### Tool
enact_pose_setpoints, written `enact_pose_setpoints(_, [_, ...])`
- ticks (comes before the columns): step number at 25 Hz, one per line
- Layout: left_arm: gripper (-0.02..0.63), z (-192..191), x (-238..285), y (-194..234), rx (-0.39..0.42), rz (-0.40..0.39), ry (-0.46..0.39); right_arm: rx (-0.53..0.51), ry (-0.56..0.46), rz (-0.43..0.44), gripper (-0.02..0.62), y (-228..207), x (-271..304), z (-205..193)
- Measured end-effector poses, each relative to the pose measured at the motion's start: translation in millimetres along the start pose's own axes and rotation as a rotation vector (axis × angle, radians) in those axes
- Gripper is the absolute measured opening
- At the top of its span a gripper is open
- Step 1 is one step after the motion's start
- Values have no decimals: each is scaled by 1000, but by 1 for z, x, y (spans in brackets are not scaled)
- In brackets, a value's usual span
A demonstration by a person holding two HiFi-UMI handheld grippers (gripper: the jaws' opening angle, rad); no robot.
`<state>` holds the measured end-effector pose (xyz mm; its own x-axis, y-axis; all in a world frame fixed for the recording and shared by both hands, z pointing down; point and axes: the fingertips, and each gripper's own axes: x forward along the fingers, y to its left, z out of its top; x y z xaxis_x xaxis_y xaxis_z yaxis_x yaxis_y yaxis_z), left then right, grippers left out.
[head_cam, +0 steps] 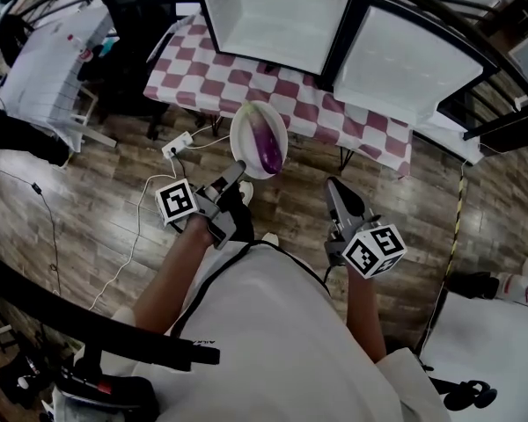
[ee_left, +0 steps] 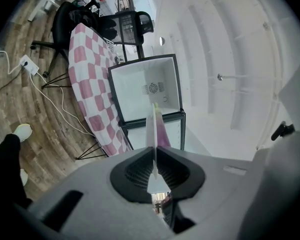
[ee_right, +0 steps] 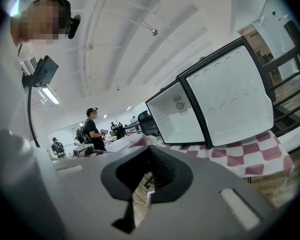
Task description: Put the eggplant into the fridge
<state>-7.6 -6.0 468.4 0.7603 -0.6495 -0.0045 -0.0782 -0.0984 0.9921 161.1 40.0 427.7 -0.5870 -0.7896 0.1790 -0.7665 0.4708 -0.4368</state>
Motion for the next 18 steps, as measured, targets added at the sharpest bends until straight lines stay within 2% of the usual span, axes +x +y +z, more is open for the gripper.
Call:
enact_pose_setpoints(6, [28, 25, 15, -1, -1, -6, 9, -13, 3, 13, 8, -1, 29, 13])
enact_pose_setpoints(18, [28, 83, 54, 12, -15, -1, 44, -3, 10, -23, 8, -24, 87, 32])
